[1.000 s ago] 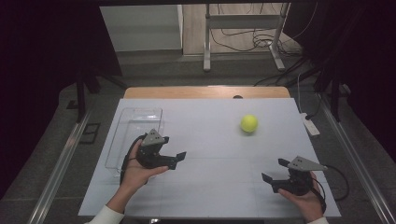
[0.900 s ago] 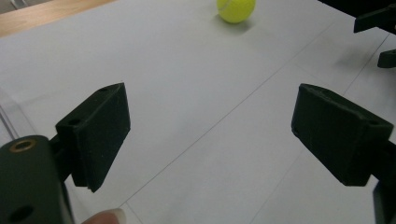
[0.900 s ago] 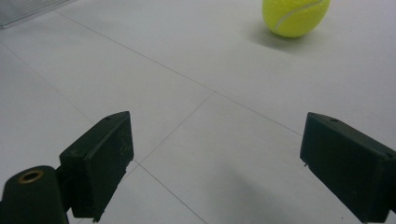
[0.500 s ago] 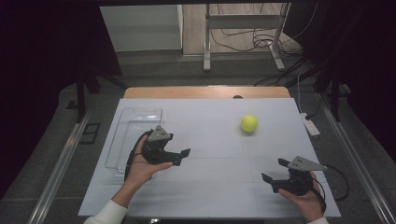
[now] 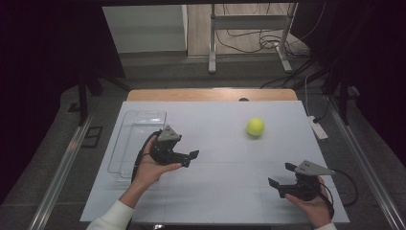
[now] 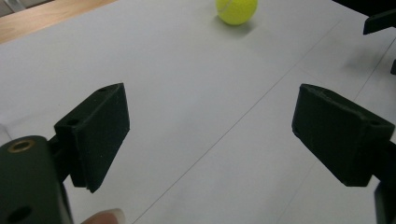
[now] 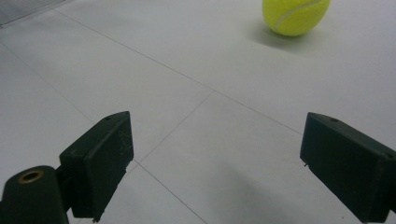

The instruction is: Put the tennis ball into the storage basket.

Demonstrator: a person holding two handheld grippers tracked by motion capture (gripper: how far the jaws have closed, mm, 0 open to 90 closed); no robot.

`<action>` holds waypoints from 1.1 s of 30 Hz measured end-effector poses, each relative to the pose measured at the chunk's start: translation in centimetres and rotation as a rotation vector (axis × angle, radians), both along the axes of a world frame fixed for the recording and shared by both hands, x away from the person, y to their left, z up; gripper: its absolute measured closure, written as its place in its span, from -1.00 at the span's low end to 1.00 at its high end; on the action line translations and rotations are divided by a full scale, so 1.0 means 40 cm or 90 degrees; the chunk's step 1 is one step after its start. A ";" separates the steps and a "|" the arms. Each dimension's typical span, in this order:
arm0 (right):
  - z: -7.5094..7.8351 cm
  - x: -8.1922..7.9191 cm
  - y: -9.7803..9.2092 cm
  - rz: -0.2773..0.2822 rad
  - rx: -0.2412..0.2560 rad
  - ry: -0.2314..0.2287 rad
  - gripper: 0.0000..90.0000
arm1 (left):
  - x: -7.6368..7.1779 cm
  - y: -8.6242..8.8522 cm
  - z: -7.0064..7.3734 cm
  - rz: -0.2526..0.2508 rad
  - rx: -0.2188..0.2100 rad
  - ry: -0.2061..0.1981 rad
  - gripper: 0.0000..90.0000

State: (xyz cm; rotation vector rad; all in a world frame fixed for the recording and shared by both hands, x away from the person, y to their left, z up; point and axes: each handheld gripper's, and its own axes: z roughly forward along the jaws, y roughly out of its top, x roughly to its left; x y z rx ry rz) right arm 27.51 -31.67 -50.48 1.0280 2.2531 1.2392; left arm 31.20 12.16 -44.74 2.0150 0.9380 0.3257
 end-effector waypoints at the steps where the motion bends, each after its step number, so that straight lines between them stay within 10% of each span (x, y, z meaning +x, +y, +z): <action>1: 0.000 0.000 0.000 0.000 0.000 0.000 -0.78 | 0.005 -0.003 0.001 -0.001 0.003 0.001 -0.72; 33: -0.003 0.002 -0.001 0.000 0.002 0.001 -0.78 | 0.055 -0.070 0.011 -0.023 0.021 0.004 -0.73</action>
